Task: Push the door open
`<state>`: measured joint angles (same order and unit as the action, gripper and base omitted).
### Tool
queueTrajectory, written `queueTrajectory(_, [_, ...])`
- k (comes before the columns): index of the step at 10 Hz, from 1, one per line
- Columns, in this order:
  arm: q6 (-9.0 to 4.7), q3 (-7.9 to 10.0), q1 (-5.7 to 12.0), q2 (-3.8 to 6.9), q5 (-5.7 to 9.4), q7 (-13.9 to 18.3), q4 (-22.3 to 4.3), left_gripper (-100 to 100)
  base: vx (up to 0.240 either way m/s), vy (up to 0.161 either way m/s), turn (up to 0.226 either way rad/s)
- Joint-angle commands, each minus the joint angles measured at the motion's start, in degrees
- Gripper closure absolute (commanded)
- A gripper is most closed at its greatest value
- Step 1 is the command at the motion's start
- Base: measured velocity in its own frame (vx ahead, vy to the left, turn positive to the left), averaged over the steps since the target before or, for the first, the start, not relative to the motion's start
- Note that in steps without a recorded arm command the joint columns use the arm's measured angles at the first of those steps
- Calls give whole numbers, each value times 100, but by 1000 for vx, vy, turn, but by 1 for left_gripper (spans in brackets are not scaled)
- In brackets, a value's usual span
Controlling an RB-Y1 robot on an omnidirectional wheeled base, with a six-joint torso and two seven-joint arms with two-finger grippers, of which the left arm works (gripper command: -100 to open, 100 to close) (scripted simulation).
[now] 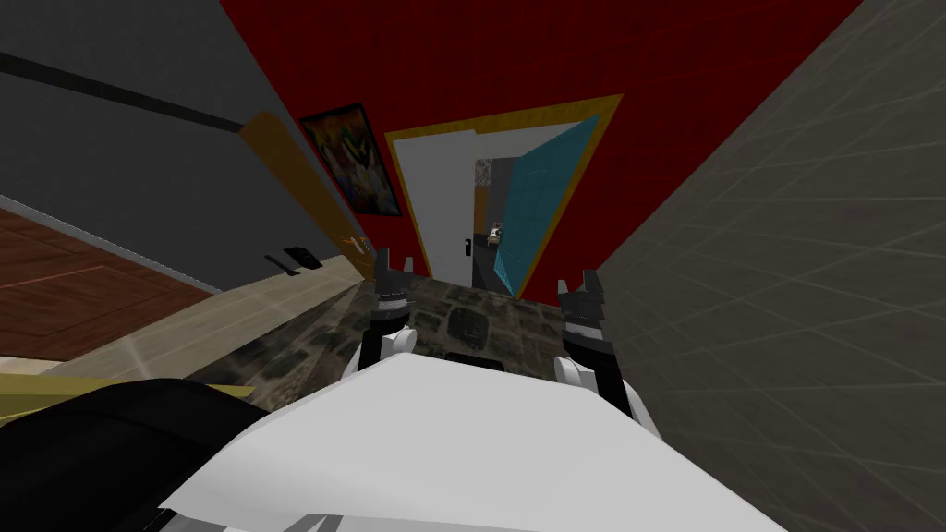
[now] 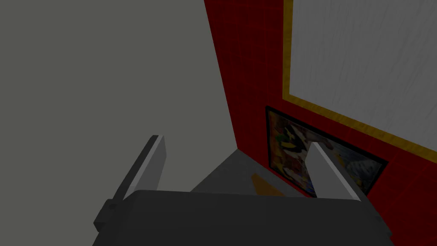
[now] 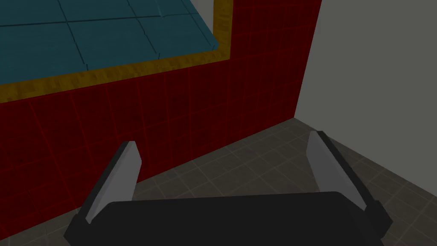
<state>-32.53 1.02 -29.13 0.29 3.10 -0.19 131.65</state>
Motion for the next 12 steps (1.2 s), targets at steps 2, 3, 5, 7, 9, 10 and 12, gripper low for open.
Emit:
queueTrajectory(2, [9,0,189,100,89,-7,-355,-100,23,9,-72])
queueTrajectory(3, [13,0,285,148,135,-11,-536,-100,151,21,-66])
queueTrajectory(5, [19,-1,419,213,198,-16,-788,-100,117,32,-59])
queueTrajectory(7, [26,-1,556,278,263,-21,-1047,-100,80,18,-56])
queueTrajectory(9, [33,-1,724,354,343,-27,-1363,-100,66,10,-71])
queueTrajectory(10, [37,-1,808,393,382,-30,-1521,-100,81,24,-68])
queueTrajectory(12, [46,-1,994,475,470,-37,-1869,-100,95,21,-75])
